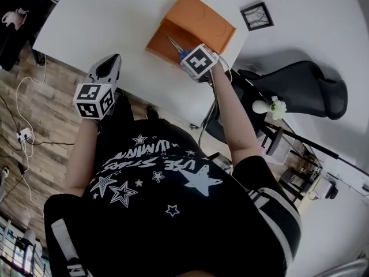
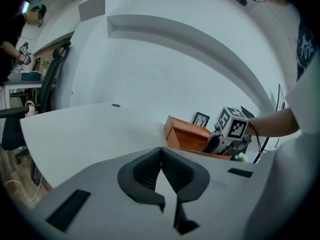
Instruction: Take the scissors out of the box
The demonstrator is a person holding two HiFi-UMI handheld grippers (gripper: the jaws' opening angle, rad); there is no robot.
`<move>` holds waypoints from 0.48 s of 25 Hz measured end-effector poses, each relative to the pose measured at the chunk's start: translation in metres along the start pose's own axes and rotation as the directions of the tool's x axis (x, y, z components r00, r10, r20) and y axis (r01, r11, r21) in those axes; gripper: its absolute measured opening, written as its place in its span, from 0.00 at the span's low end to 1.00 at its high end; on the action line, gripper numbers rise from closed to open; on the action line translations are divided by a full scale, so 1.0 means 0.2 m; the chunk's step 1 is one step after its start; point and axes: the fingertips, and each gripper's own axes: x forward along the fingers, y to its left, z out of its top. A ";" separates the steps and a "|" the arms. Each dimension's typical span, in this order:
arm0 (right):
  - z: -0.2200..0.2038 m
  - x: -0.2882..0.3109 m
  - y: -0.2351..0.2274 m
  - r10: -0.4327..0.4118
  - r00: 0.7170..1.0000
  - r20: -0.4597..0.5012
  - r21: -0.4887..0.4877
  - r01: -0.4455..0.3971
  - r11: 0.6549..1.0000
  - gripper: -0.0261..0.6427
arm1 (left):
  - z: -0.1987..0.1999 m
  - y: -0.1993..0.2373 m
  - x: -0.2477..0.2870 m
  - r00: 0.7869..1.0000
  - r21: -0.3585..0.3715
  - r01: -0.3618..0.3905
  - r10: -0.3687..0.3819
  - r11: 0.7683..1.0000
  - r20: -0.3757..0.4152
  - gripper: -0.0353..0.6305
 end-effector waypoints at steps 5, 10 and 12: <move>0.01 0.00 -0.02 0.004 1.000 -0.007 0.001 -0.004 1.000 0.23 | -0.01 -0.02 -0.01 1.000 0.001 0.002 -0.002 1.000 -0.007 0.08; 0.02 -0.01 0.02 0.018 1.000 0.015 -0.027 -0.018 0.999 0.20 | 0.00 -0.06 -0.01 1.000 0.007 0.016 -0.016 1.000 -0.008 0.08; -0.01 -0.03 0.01 -0.006 1.000 -0.010 -0.021 0.006 1.000 0.20 | 0.01 -0.07 0.00 1.000 0.008 0.020 -0.020 1.000 -0.004 0.08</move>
